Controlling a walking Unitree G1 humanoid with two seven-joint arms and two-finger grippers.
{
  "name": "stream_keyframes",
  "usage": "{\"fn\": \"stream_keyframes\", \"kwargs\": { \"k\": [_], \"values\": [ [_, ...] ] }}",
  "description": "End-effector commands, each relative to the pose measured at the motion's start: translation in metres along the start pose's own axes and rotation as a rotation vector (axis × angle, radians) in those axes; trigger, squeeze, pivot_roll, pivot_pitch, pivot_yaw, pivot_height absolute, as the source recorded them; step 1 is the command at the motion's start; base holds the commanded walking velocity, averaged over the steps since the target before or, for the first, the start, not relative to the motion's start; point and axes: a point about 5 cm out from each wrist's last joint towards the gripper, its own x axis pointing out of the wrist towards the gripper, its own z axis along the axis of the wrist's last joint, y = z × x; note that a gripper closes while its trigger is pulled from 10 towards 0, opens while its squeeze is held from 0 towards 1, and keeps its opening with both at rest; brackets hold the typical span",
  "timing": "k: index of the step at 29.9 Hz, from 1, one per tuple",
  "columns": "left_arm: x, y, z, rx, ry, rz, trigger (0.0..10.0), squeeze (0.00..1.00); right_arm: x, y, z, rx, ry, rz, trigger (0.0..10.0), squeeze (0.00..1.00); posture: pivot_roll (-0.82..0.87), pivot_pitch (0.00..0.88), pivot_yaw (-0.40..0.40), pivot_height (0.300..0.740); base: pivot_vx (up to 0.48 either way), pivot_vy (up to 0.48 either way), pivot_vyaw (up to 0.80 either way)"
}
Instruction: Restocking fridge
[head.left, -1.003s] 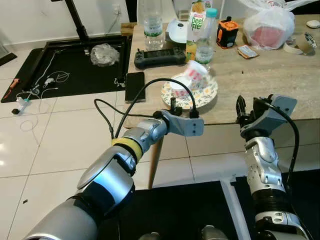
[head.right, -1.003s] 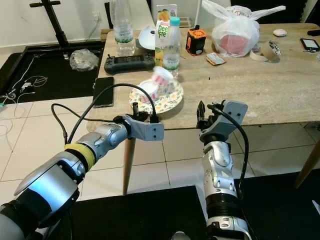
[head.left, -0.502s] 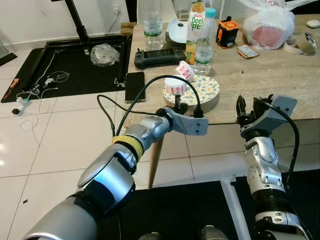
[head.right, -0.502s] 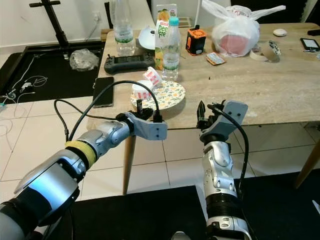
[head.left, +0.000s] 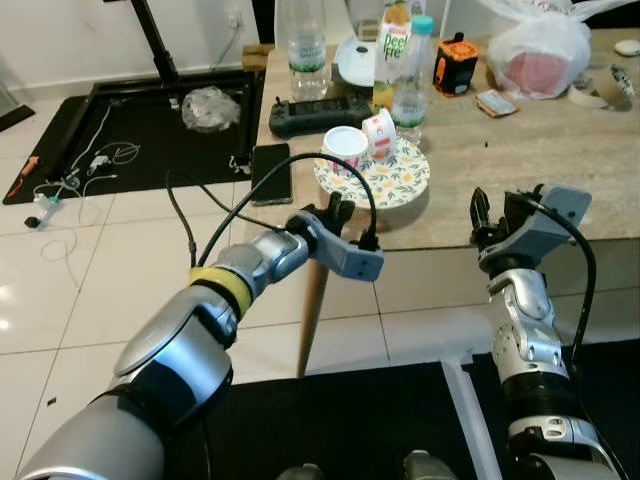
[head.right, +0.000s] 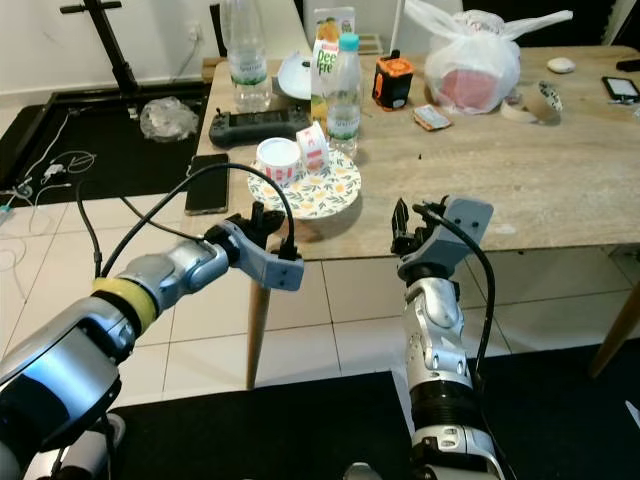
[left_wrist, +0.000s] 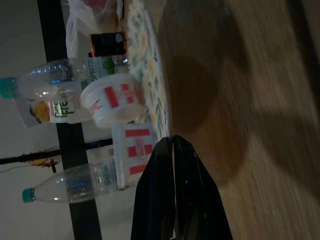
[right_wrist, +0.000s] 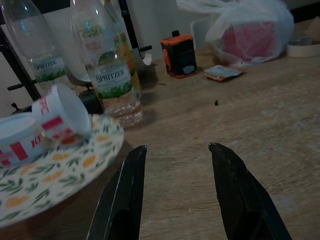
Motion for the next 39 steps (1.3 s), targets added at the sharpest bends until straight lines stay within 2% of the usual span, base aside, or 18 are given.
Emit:
{"fn": "stream_keyframes", "kwargs": {
  "k": [1,7,8,10,11,12,14,15,16,23,24,25,28,29,31,32,35,39],
  "values": [
    [-0.005,0.004,-0.004,0.023,-0.016,0.033,10.0,0.00,0.002,0.004,-0.001,0.004,0.006,0.015,10.0,0.00,0.08,0.104,0.030,0.740,0.000,0.000,0.00],
    [-0.008,0.016,-0.004,0.024,-0.067,0.090,10.0,0.00,0.007,0.005,0.012,0.000,-0.023,0.052,10.0,0.00,0.07,0.100,0.030,0.740,0.000,0.000,0.00],
    [-0.007,0.023,-0.001,0.023,-0.090,0.116,10.0,0.00,0.008,0.005,0.017,0.042,-0.027,0.079,10.0,0.00,0.07,0.100,0.029,0.740,0.000,0.000,0.00],
    [-0.007,0.023,-0.001,0.023,-0.090,0.116,10.0,0.00,0.008,0.005,0.017,0.042,-0.027,0.079,10.0,0.00,0.07,0.100,0.029,0.740,0.000,0.000,0.00],
    [-0.006,0.030,0.002,0.024,-0.109,0.135,10.0,0.00,0.009,0.005,0.023,0.096,-0.027,0.116,10.0,0.00,0.08,0.098,0.026,0.740,0.000,0.000,0.00],
    [-0.006,0.030,0.002,0.024,-0.109,0.135,10.0,0.00,0.009,0.005,0.023,0.096,-0.027,0.116,10.0,0.00,0.08,0.098,0.026,0.740,0.000,0.000,0.00],
    [-0.004,0.043,0.007,0.032,-0.145,0.171,10.0,0.00,0.009,0.006,0.031,0.214,-0.013,0.196,10.0,0.00,0.07,0.096,0.021,0.740,0.000,0.000,0.00],
    [-0.004,0.043,0.007,0.032,-0.145,0.171,10.0,0.00,0.009,0.006,0.031,0.214,-0.013,0.196,10.0,0.00,0.07,0.096,0.021,0.740,0.000,0.000,0.00],
    [-0.002,0.049,0.010,0.038,-0.163,0.182,10.0,0.00,0.008,0.008,0.032,0.262,0.009,0.235,10.0,0.00,0.07,0.095,0.018,0.740,0.000,0.000,0.00],
    [-0.002,0.054,0.014,0.048,-0.186,0.193,10.0,0.00,0.007,0.015,0.031,0.332,0.055,0.306,10.0,0.02,0.07,0.095,0.014,0.740,0.000,0.000,0.00],
    [-0.003,0.055,0.014,0.049,-0.187,0.194,10.0,0.00,0.004,0.020,0.033,0.479,0.077,0.361,10.0,1.00,0.07,0.094,0.010,0.740,0.000,0.000,0.00],
    [-0.003,0.055,0.014,0.049,-0.187,0.194,10.0,0.00,0.004,0.020,0.033,0.479,0.077,0.361,10.0,1.00,0.07,0.094,0.010,0.740,0.000,0.000,0.00],
    [-0.004,0.057,0.015,0.041,-0.190,0.199,10.0,0.00,0.002,0.024,0.037,0.656,0.106,0.409,10.0,1.00,0.07,0.094,0.008,0.740,0.000,0.000,0.00],
    [-0.004,0.057,0.015,0.040,-0.191,0.199,10.0,0.00,0.003,0.023,0.037,0.693,0.108,0.402,10.0,0.78,0.07,0.092,0.007,0.740,0.000,0.000,0.00],
    [-0.004,0.057,0.015,0.040,-0.191,0.199,10.0,0.00,0.003,0.023,0.037,0.693,0.108,0.402,10.0,0.78,0.07,0.092,0.007,0.740,0.000,0.000,0.00],
    [-0.004,0.058,0.015,0.040,-0.192,0.199,10.0,0.00,0.004,0.023,0.038,0.729,0.106,0.400,10.0,0.01,0.07,0.092,0.007,0.740,0.000,0.000,0.00],
    [-0.004,0.058,0.016,0.039,-0.195,0.198,10.0,0.00,0.005,0.025,0.040,0.787,0.102,0.423,10.0,0.00,0.07,0.090,0.007,0.740,0.000,0.000,0.00],
    [-0.006,0.060,0.019,0.036,-0.211,0.202,10.0,0.00,0.012,0.028,0.040,0.817,0.129,0.415,10.0,0.00,0.08,0.091,0.004,0.740,0.000,0.000,0.00]
  ]
}}
